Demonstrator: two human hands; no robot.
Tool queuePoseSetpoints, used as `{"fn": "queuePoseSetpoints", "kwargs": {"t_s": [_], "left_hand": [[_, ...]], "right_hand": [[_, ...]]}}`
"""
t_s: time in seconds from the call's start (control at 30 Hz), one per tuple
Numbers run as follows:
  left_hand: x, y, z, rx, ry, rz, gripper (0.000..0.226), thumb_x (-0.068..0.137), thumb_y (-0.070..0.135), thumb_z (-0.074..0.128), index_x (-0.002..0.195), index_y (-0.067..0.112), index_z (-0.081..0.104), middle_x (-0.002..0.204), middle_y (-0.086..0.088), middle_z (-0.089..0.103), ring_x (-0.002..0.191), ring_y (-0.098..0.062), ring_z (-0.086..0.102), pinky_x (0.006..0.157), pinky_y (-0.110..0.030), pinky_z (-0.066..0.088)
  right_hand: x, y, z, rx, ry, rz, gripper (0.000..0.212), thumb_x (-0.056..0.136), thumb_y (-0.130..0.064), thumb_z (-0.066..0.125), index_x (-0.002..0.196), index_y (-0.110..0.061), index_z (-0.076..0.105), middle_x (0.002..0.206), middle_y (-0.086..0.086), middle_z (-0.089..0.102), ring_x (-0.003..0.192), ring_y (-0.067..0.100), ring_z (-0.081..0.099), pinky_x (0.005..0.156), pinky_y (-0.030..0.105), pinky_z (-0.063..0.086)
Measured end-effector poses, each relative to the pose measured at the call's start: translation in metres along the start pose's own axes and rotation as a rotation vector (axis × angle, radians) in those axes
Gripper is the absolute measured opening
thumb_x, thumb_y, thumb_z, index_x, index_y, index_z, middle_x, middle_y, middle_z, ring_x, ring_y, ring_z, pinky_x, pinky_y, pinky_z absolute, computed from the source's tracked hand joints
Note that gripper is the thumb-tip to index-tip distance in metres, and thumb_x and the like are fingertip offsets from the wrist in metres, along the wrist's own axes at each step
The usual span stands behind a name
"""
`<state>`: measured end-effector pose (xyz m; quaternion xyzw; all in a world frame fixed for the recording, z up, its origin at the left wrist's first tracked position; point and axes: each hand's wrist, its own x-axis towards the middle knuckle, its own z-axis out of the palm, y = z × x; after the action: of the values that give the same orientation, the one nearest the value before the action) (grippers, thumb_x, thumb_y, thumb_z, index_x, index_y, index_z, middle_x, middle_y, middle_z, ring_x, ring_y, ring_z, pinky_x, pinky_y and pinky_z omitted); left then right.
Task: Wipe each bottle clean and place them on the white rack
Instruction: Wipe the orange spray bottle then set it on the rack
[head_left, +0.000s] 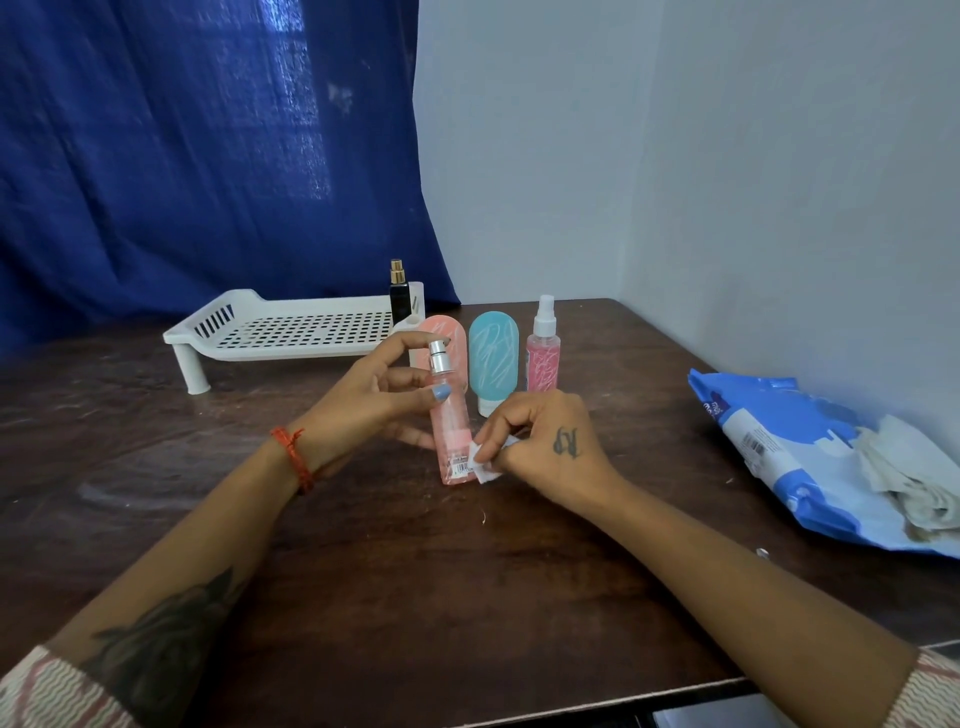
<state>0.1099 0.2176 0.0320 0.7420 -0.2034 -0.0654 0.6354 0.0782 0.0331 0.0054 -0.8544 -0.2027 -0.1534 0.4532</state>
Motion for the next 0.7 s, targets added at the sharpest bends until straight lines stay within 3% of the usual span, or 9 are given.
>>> {"fn": "queuePoseSetpoints", "kwargs": {"t_s": [0.13, 0.23, 0.47, 0.7], "left_hand": [[0.0002, -0.0001, -0.0004, 0.002, 0.000, -0.008, 0.050, 0.081, 0.005, 0.061, 0.125, 0.022, 0.045, 0.111, -0.016, 0.067, 0.096, -0.028, 0.069, 0.077, -0.050, 0.057], [0.0005, -0.0004, -0.0001, -0.004, 0.005, -0.003, 0.046, 0.084, 0.002, 0.059, 0.122, 0.024, 0.046, 0.109, -0.015, 0.068, 0.093, -0.027, 0.070, 0.073, -0.046, 0.059], [0.0010, -0.0010, 0.0008, 0.023, 0.035, 0.015, 0.042, 0.085, 0.006, 0.060, 0.121, 0.022, 0.047, 0.106, -0.013, 0.068, 0.092, -0.024, 0.070, 0.070, -0.041, 0.060], [0.0010, 0.0002, 0.0008, 0.050, 0.065, 0.011, 0.043, 0.083, 0.009, 0.063, 0.122, 0.022, 0.048, 0.107, -0.015, 0.066, 0.090, -0.024, 0.070, 0.070, -0.043, 0.060]], "right_hand": [[-0.0006, 0.0022, 0.0015, -0.026, 0.068, 0.021, 0.013, 0.069, 0.001, 0.073, 0.071, -0.011, 0.074, 0.072, -0.010, 0.067, 0.070, -0.002, 0.060, 0.064, 0.002, 0.043], [-0.0002, 0.0009, 0.0009, -0.018, 0.141, -0.077, 0.013, 0.069, -0.004, 0.076, 0.073, -0.016, 0.074, 0.074, -0.020, 0.061, 0.077, -0.006, 0.059, 0.066, 0.003, 0.044], [-0.0013, -0.0011, -0.0018, 0.015, -0.054, -0.048, 0.016, 0.064, 0.003, 0.075, 0.071, -0.011, 0.075, 0.066, -0.017, 0.062, 0.069, -0.004, 0.059, 0.063, 0.005, 0.044], [-0.0028, -0.0015, 0.0011, 0.026, 0.051, -0.154, 0.016, 0.071, -0.003, 0.075, 0.083, -0.014, 0.074, 0.075, -0.019, 0.062, 0.076, -0.005, 0.060, 0.064, 0.003, 0.044]]}}
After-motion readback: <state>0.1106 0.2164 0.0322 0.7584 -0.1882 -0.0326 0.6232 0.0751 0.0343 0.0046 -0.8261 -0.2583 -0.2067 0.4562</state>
